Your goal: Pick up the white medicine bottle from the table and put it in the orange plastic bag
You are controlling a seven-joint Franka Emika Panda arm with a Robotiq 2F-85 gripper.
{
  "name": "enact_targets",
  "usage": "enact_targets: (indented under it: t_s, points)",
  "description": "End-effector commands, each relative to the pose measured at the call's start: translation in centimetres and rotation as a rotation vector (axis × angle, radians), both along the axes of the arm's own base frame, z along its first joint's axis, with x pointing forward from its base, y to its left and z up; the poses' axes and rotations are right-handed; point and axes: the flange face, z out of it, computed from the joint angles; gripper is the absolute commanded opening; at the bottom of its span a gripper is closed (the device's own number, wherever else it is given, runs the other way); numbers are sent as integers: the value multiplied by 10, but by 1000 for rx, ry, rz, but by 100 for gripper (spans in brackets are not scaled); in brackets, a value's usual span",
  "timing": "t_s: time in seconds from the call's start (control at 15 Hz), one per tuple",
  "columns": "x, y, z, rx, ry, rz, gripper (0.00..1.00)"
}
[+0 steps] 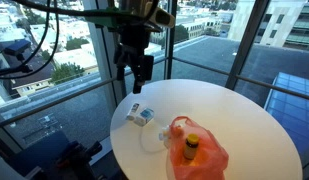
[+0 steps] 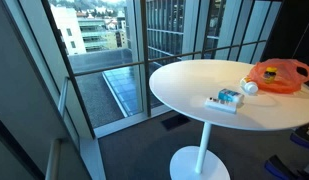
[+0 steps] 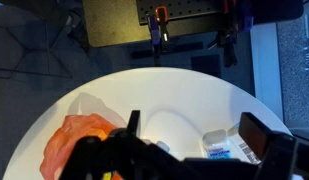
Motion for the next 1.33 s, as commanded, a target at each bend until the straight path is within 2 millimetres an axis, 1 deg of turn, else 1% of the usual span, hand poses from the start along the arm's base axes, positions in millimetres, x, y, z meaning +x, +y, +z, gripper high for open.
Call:
enact_targets:
  t_s: [0.0, 0.27, 0.53, 0.73, 0.93, 1.13, 1.27]
  points:
    - [0, 0, 1, 0, 0, 0, 100]
    - [0, 0, 1, 0, 0, 0, 100]
    - [15, 4, 6, -30, -48, -18, 100]
    - [33, 8, 6, -48, -93, -32, 100]
    - [56, 11, 1, -52, -124, -53, 100]
    - [81, 10, -11, -51, -146, -92, 100]
    - [100, 5, -23, -52, -164, -133, 100]
